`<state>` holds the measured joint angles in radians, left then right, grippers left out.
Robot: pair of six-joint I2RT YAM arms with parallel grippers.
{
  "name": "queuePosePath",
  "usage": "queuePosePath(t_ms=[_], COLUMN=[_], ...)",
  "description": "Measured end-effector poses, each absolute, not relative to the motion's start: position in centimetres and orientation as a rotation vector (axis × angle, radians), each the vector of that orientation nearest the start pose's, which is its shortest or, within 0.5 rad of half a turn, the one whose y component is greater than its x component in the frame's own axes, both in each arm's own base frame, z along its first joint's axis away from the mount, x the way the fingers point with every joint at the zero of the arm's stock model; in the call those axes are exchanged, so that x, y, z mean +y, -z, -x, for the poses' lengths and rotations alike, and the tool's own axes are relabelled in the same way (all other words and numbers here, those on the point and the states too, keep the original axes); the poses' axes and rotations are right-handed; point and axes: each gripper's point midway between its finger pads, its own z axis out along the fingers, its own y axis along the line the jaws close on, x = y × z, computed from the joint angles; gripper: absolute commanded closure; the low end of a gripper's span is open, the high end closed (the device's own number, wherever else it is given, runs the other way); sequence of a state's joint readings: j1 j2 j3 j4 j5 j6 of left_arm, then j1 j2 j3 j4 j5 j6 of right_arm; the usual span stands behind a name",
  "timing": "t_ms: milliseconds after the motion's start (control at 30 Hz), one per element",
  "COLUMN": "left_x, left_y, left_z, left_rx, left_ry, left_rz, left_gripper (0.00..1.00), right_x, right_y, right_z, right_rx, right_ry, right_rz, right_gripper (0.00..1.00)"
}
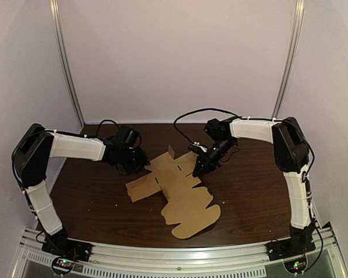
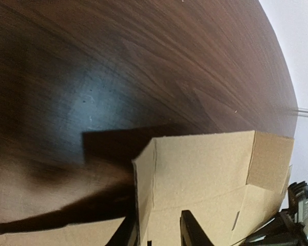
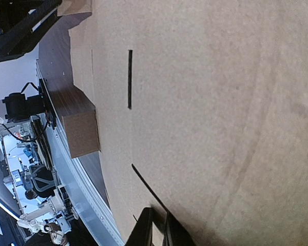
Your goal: Fold the paper box
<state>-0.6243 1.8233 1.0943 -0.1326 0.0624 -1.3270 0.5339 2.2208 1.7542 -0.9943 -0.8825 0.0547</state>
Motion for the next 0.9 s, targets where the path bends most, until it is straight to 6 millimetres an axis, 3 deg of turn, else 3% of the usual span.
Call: queuePosePath(t_ms=[133,233,333,433,500,567,733,900], left_x=[-27.0,-27.2,-29.3,-32.0,-34.0,-35.2,-37.6,-39.1], left_y=[-7.9,-11.4,-15.1,-16.6,-15.7,-13.5,-6.9,-5.2], left_z=[-36.4,-36.2,-36.9,-37.5,-37.6,-37.1,-33.8,-32.4], left_rx=[2.528,2.518,2.494,2.504,2.543,2.608,2.809,2.864], left_ry=[0.767,0.74,0.789,0.864,0.897,0.902,0.887,0.907], left_rz=[0.79,0.623,0.442,0.277,0.176,0.107,-0.032,-0.087], left_gripper=[0.7,0.78,0.85,0.91,0.93,0.95,0.96,0.99], right_x=[34.5,34.6,34.7,34.7,34.7,34.7,34.7,34.7], right_y=[-8.4,-7.9,-7.3,-7.1,-7.1,-7.1,-7.1,-7.1], right_z=[-31.9,-31.8,-31.8,-31.8,-31.8,-31.9,-31.8,-31.7], right_rx=[2.87,2.883,2.897,2.903,2.902,2.902,2.906,2.91], right_ry=[-1.423,-1.441,-1.454,-1.457,-1.459,-1.459,-1.459,-1.458], right_rz=[0.785,0.778,0.771,0.768,0.768,0.768,0.767,0.766], right_gripper=[0.9,0.9,0.9,0.9,0.91,0.9,0.91,0.91])
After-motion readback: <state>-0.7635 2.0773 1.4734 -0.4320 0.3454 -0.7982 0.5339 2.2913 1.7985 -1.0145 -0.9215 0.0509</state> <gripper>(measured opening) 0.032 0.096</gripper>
